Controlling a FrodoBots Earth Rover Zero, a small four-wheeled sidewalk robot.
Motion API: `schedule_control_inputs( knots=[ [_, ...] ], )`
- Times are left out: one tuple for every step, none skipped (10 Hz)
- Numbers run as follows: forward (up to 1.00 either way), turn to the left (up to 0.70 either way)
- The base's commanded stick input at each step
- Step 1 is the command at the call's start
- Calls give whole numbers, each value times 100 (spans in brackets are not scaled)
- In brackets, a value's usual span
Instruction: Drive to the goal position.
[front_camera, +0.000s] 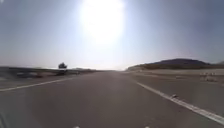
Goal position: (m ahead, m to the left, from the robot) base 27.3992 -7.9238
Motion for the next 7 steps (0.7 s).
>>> schedule_control_inputs(
  knots=[
    [100, -9],
    [100, -11],
    [100, -2],
    [100, 0],
    [100, 0],
    [100, 0],
    [100, 0]
  ],
)
